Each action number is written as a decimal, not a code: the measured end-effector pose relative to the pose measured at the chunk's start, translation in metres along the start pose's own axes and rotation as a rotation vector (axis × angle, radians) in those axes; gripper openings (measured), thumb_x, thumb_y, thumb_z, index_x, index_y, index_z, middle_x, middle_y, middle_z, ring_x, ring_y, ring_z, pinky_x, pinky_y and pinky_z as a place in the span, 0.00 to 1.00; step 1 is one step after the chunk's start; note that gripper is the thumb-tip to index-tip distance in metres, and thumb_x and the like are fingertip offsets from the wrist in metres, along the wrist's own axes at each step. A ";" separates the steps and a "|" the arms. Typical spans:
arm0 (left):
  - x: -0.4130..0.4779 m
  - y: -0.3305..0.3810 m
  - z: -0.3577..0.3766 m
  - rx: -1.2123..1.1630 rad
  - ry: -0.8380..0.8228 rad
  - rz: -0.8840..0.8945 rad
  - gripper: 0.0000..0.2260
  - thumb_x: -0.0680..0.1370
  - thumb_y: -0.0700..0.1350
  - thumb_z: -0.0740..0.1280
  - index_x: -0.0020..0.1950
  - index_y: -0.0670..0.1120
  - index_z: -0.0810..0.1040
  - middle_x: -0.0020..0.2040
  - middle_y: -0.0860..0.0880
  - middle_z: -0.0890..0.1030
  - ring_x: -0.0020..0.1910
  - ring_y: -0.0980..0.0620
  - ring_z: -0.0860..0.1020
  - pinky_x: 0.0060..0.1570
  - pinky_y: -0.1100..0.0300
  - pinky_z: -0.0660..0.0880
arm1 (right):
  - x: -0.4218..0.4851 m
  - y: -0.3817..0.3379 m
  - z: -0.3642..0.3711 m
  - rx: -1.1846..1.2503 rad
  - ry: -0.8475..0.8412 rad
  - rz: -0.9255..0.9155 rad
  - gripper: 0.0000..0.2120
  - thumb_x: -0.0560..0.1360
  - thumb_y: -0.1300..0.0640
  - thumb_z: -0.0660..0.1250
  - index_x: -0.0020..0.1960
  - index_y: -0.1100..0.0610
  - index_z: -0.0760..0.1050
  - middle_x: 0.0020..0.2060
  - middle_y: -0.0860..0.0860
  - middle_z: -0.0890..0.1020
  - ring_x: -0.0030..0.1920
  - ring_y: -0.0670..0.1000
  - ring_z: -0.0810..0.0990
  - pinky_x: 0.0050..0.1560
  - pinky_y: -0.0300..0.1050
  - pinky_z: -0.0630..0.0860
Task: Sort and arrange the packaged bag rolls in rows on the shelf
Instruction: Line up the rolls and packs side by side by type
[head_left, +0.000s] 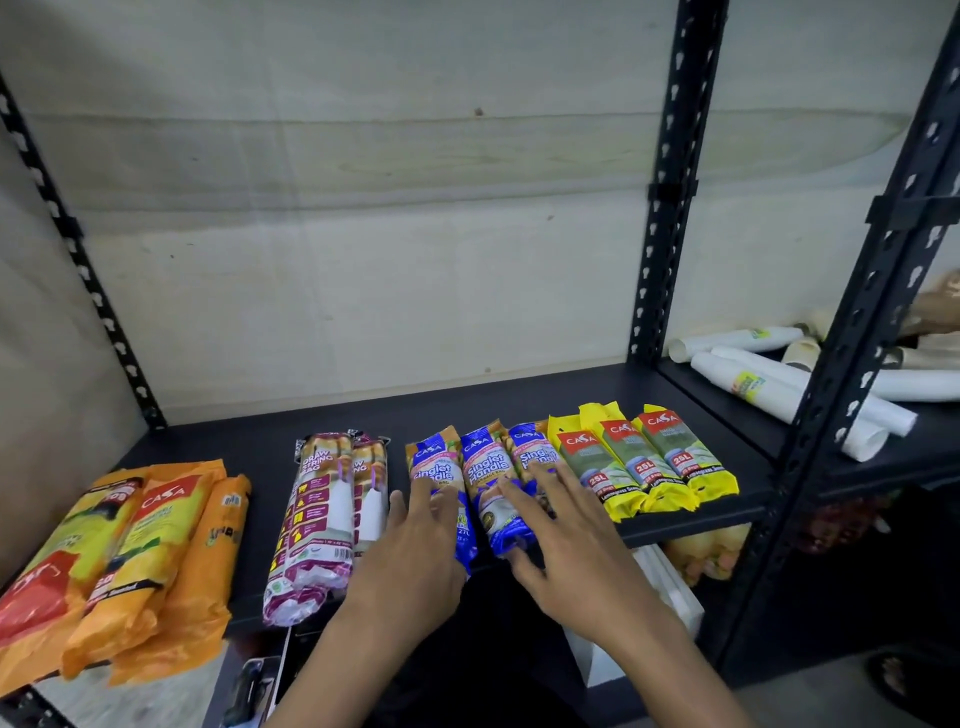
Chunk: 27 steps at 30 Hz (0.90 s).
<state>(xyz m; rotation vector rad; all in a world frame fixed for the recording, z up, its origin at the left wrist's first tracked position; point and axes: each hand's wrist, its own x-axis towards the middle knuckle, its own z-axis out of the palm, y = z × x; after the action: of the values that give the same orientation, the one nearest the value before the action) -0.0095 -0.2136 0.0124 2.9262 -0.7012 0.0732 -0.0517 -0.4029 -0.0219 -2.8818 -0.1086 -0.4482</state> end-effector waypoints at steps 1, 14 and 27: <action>-0.001 0.003 -0.001 0.035 0.000 -0.007 0.32 0.79 0.51 0.63 0.79 0.48 0.51 0.75 0.46 0.52 0.76 0.41 0.56 0.62 0.48 0.72 | 0.000 -0.001 0.001 -0.001 0.017 0.000 0.32 0.78 0.40 0.55 0.79 0.40 0.50 0.80 0.49 0.52 0.80 0.55 0.41 0.76 0.60 0.54; 0.008 -0.004 0.033 -0.256 0.071 0.171 0.36 0.76 0.57 0.62 0.80 0.58 0.46 0.80 0.57 0.41 0.80 0.43 0.42 0.73 0.48 0.63 | 0.004 -0.001 0.014 0.044 0.084 0.010 0.32 0.76 0.45 0.58 0.79 0.46 0.55 0.80 0.51 0.56 0.80 0.55 0.45 0.78 0.58 0.49; 0.019 -0.009 0.040 -0.148 0.205 0.195 0.29 0.79 0.60 0.63 0.78 0.64 0.55 0.81 0.52 0.52 0.77 0.47 0.60 0.67 0.53 0.71 | 0.015 0.015 0.017 0.012 0.021 -0.046 0.35 0.79 0.57 0.67 0.80 0.44 0.53 0.80 0.51 0.53 0.80 0.56 0.45 0.76 0.55 0.56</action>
<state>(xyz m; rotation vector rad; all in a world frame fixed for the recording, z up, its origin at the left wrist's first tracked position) 0.0119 -0.2197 -0.0267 2.6544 -0.9116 0.3207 -0.0310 -0.4130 -0.0361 -2.8675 -0.1734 -0.4852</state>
